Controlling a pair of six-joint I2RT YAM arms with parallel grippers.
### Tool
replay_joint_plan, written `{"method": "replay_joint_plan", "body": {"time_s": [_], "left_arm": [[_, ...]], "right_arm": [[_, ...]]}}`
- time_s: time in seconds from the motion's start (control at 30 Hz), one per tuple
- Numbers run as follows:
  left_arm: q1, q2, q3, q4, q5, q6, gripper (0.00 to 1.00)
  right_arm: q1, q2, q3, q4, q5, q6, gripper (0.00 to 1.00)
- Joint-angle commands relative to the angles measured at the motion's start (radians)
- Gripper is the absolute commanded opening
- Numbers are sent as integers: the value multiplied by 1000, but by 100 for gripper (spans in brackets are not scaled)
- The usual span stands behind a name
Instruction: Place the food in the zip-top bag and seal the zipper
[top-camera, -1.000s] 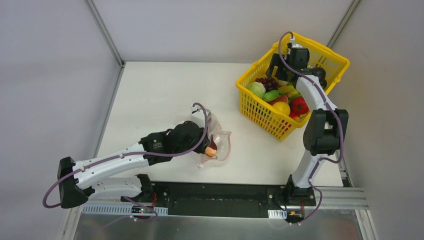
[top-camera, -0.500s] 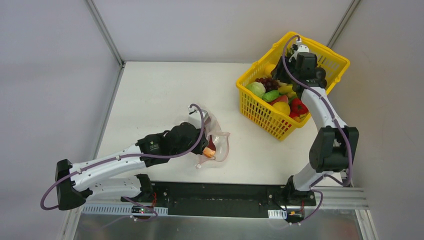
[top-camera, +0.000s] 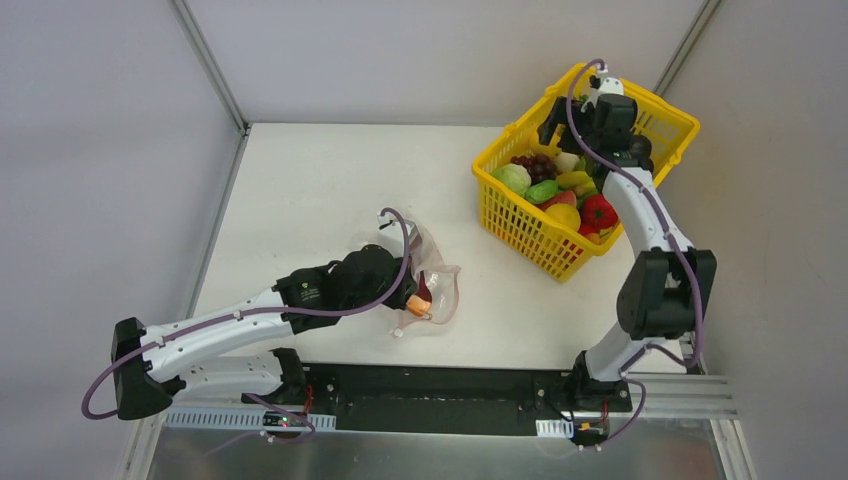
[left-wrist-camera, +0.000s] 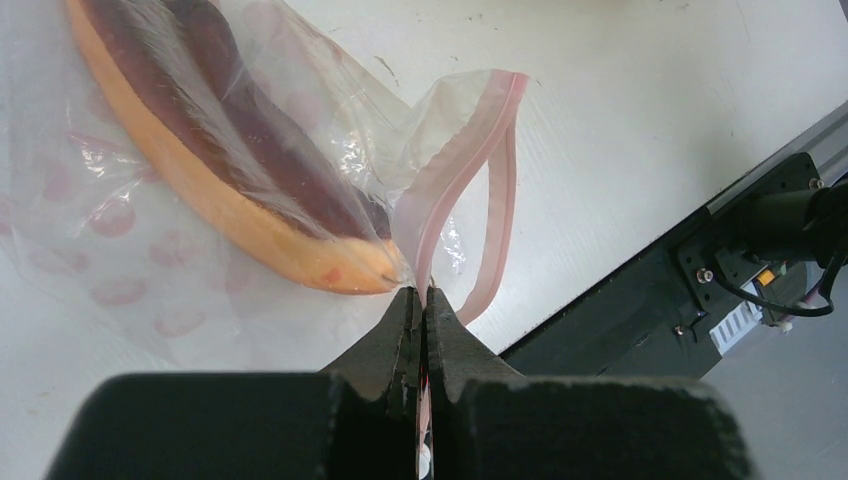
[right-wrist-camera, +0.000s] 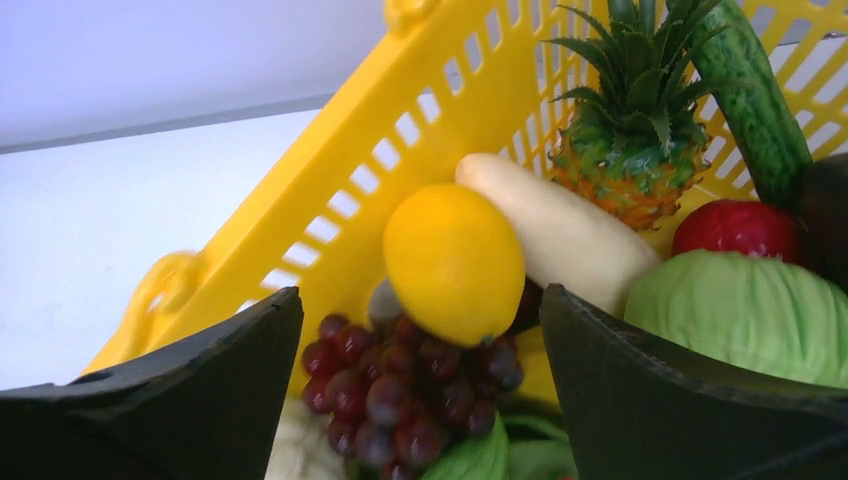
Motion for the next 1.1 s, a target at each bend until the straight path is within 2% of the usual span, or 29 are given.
{"method": "replay_joint_plan", "body": {"time_s": [0.0, 0.27, 0.3, 0.37, 0.43, 0.53, 0.83, 1.07], "left_arm": [[-4, -11, 7, 17, 1, -5, 0], [-4, -46, 3, -18, -45, 10, 0], [-5, -46, 5, -24, -48, 10, 0], [-4, -47, 7, -30, -47, 8, 0], [-4, -48, 2, -26, -47, 5, 0], [-4, -50, -1, -25, -45, -4, 0], [-6, -27, 1, 5, -24, -32, 0], [-4, -10, 7, 18, -11, -36, 0]], "right_arm": [[-16, 131, 144, -86, 7, -58, 94], [-30, 295, 280, -190, -104, -158, 96], [-33, 296, 284, -186, -124, -157, 93], [-36, 299, 286, -169, -154, -144, 79], [-36, 300, 294, -170, -172, -139, 72], [-36, 282, 286, -166, -147, -116, 56], [-38, 42, 84, -26, -101, -59, 38], [-38, -209, -82, 43, -84, 44, 36]]}}
